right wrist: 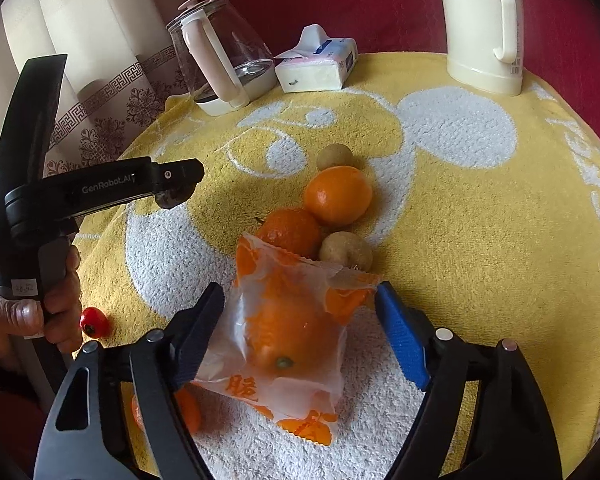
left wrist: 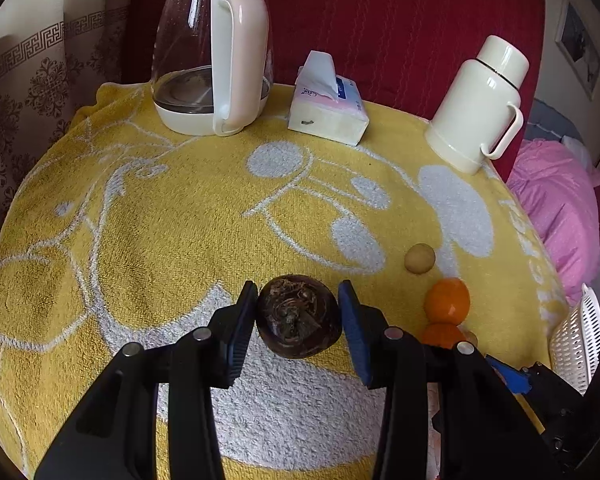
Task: Organize fruits
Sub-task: 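Grasp the plastic bag of oranges with the right tool and lift it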
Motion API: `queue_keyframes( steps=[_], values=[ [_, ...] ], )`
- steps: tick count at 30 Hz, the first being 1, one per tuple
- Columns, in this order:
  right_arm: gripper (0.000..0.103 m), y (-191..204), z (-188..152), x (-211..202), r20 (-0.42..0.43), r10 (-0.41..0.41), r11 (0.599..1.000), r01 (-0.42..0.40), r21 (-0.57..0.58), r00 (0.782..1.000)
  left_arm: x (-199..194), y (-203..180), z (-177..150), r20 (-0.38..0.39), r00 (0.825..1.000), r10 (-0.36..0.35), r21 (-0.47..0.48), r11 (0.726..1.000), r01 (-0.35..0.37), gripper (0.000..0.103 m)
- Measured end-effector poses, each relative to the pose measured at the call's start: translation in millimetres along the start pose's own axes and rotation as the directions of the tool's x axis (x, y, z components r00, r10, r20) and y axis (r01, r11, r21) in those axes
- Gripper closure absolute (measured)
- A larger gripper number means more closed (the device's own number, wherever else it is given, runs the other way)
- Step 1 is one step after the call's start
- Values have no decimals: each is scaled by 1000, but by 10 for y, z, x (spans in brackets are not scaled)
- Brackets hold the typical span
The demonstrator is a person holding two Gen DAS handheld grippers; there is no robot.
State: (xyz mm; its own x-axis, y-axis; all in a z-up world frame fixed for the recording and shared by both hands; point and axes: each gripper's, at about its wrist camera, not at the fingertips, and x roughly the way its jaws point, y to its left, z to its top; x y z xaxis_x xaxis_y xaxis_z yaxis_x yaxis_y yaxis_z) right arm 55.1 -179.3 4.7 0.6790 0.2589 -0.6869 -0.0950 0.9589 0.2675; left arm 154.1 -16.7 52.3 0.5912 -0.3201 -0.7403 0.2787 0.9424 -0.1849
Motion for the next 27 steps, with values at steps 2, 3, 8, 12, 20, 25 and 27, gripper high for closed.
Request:
queue_keyframes(
  steps=[2, 3, 8, 12, 20, 25, 27],
  values=[
    [33, 15, -5, -31, 9, 5, 1000, -4, -5, 1000, -28, 1, -4, 5, 1000, -1, -3, 1000, 1, 61],
    [34, 22, -7, -49, 13, 6, 1000, -6, -8, 1000, -43, 0, -6, 9, 1000, -1, -4, 1000, 1, 61],
    [36, 68, -31, -121, 31, 3, 1000, -2, -28, 1000, -121, -8, -13, 22, 1000, -5, -12, 1000, 5, 61],
    [36, 73, -38, -186, 46, 8, 1000, -6, -25, 999, -195, -27, -34, 36, 999, 0, -12, 1000, 0, 61],
    [37, 75, -54, -394, 103, 6, 1000, -3, -24, 995, -448, -79, -97, 97, 995, 25, -10, 1000, -24, 61],
    [37, 97, -74, -545, 150, 6, 1000, -1, -31, 989, -664, -100, -162, 146, 989, 35, -13, 999, -33, 61],
    [37, 105, -82, -614, 172, 4, 999, 2, -36, 985, -755, -119, -198, 167, 985, 44, -9, 999, -43, 61]
  ],
)
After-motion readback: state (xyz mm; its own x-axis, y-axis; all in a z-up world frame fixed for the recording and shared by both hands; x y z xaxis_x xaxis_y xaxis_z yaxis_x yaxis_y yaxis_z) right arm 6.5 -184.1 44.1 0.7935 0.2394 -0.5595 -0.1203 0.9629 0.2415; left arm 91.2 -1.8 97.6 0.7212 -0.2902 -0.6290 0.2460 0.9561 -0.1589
